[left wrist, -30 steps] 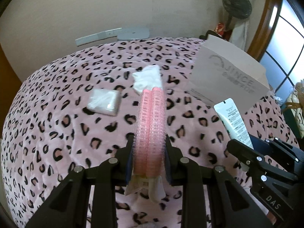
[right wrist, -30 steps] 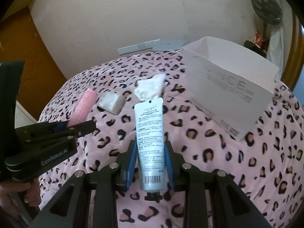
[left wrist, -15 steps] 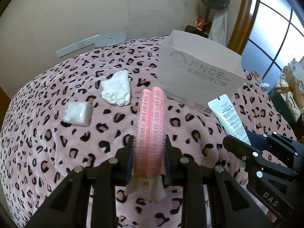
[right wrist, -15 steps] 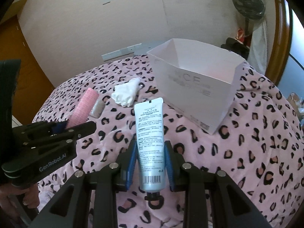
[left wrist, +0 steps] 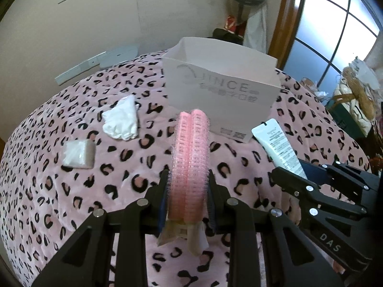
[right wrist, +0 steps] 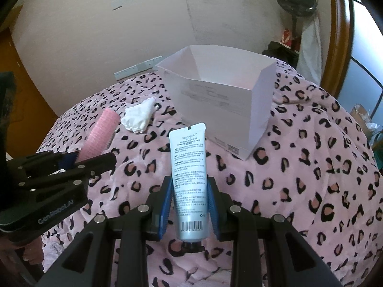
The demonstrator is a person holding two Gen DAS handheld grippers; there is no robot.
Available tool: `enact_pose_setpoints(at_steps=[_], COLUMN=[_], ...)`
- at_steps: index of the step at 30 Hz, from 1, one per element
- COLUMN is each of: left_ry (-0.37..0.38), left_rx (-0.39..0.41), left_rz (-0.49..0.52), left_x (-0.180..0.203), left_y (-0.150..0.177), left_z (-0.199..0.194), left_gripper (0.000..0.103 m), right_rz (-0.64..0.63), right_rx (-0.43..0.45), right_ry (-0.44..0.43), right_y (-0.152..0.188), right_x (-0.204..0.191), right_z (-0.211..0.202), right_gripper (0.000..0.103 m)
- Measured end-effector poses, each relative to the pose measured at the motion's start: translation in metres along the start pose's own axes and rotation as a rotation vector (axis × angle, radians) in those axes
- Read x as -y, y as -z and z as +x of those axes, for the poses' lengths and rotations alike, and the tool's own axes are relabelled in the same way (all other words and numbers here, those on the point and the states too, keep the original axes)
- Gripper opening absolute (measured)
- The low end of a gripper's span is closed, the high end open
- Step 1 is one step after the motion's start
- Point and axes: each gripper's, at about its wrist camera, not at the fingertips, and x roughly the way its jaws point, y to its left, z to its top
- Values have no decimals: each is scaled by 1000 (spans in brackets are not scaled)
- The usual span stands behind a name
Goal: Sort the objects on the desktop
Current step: 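Lift and carry pink roller and white tube toward the paper bag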
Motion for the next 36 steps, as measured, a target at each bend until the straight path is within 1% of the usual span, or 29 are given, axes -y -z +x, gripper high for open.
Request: enact_pose_setpoints(at_steps=[13,30,36], left_ry=[30,44,62], left_rx=[8,9,6], left_rz=[69,96,111], left_x=[32,39,46], left_y=[-14,-27,-34], left_z=[5,14,21], left_gripper=[28,28,28], right_rz=[45,67,76], right_rx=[28,43,49], right_ry=[30,38,38], right_y=[-6,-15,-20], right_x=[23,36,42], right_z=[-8,-8,-7], right_gripper=[29,29,29])
